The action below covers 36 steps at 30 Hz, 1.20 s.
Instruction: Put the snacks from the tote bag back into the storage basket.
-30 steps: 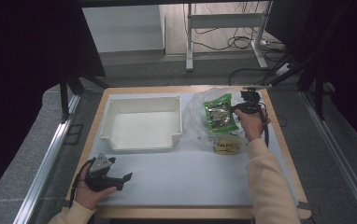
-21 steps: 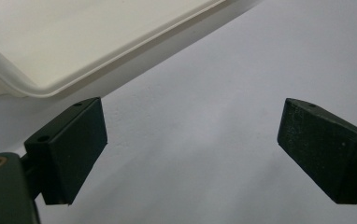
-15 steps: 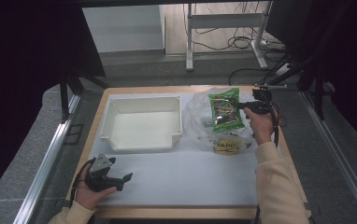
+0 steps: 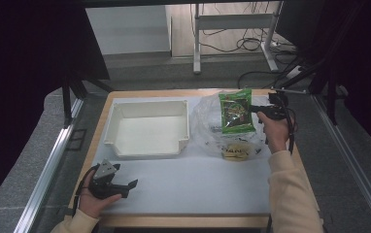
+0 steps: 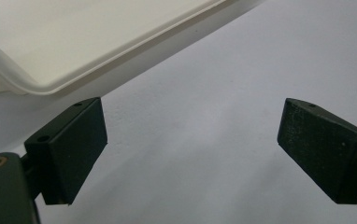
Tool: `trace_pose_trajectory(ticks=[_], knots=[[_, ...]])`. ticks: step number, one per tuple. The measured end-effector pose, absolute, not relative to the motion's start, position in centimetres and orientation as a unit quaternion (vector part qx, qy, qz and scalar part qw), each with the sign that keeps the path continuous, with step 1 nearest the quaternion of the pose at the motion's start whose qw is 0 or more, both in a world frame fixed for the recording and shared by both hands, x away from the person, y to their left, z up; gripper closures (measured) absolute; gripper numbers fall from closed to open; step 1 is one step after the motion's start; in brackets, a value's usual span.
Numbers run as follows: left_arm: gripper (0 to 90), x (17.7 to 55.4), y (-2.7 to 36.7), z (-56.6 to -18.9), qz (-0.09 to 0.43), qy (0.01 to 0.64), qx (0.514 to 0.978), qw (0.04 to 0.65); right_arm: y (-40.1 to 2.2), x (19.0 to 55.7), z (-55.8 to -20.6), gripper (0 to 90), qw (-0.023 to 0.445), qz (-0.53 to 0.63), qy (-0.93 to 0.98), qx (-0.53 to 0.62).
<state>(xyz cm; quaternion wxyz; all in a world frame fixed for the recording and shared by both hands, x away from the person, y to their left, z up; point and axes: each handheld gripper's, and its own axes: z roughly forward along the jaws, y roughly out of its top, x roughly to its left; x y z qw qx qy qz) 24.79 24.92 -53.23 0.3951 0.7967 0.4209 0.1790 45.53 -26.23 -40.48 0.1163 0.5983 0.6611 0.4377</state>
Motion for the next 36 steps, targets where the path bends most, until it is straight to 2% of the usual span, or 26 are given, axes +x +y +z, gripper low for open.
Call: trace_pose_trajectory(ticks=[36], knots=[[8.5, 24.7, 25.1, -53.1, 0.177, 0.421, 0.796, 0.398, -24.6, 44.8, -38.8, 89.6, 0.125, 0.489, 0.645, 0.574]])
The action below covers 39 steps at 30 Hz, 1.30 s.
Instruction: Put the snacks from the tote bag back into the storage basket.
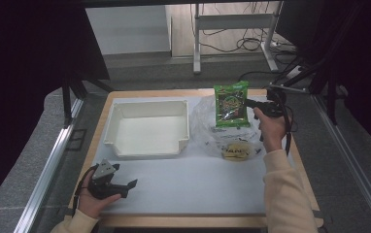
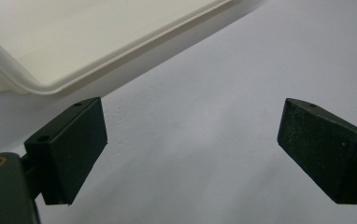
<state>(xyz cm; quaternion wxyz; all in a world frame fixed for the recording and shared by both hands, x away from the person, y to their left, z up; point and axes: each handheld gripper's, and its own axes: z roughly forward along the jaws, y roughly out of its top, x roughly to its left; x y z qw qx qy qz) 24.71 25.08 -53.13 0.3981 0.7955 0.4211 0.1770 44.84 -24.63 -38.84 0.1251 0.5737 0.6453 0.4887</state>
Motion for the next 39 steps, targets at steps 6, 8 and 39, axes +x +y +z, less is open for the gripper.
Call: trace_pose_trajectory(ticks=[6, 8, 39], knots=[[8.5, 24.7, 25.1, -53.1, 0.177, 0.421, 0.795, 0.399, -24.4, 44.6, -38.3, 89.6, 0.126, 0.504, 0.641, 0.566], [8.5, 24.7, 25.1, -53.1, 0.177, 0.421, 0.795, 0.399, -24.3, 44.4, -38.0, 89.6, 0.126, 0.508, 0.64, 0.563], [8.5, 24.6, 25.0, -53.1, 0.177, 0.418, 0.795, 0.402, -19.9, 44.1, -36.9, 89.6, 0.093, 0.539, 0.657, 0.519]])
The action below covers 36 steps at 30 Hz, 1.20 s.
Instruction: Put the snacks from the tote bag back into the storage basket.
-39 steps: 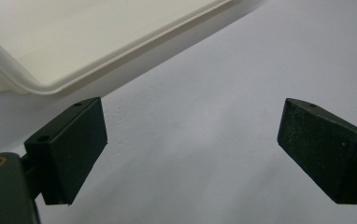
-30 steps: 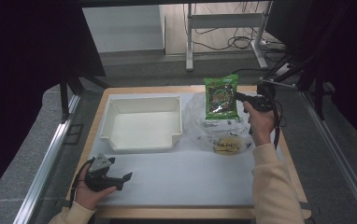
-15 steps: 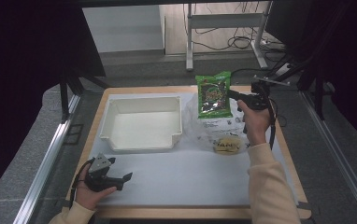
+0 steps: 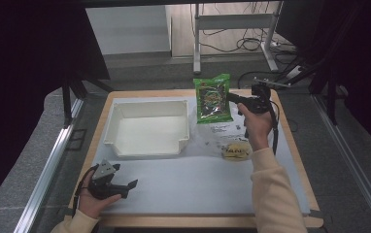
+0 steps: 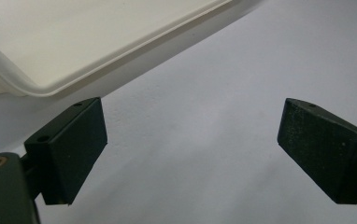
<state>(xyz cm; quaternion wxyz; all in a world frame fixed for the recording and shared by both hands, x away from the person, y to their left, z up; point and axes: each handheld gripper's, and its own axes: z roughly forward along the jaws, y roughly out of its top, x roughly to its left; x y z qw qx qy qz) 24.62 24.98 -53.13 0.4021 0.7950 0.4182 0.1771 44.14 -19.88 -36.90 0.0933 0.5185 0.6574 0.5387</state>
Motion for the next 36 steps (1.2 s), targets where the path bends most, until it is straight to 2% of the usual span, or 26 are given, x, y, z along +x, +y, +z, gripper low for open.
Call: trace_pose_trajectory(ticks=[36], knots=[[8.5, 24.6, 24.9, -53.2, 0.176, 0.418, 0.797, 0.4, -14.5, 45.1, -37.3, 89.6, 0.06, 0.546, 0.678, 0.489]])
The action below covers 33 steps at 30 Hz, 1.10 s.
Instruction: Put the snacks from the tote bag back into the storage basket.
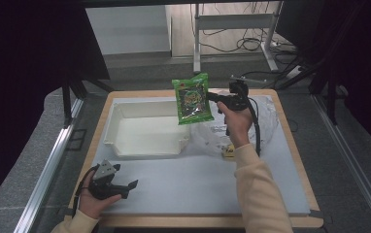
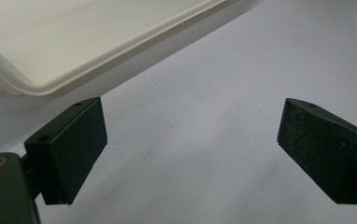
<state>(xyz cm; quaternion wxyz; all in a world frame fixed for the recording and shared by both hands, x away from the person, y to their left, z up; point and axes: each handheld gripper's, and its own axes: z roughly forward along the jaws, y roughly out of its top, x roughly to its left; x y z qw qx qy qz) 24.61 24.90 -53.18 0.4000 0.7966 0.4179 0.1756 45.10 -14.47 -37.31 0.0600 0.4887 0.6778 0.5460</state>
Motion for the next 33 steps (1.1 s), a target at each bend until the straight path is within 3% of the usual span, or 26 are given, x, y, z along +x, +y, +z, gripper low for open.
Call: trace_pose_trajectory(ticks=[33], knots=[[8.5, 24.6, 24.9, -53.2, 0.173, 0.415, 0.798, 0.401, -9.7, 45.6, -38.6, 89.6, 0.039, 0.541, 0.7, 0.465]])
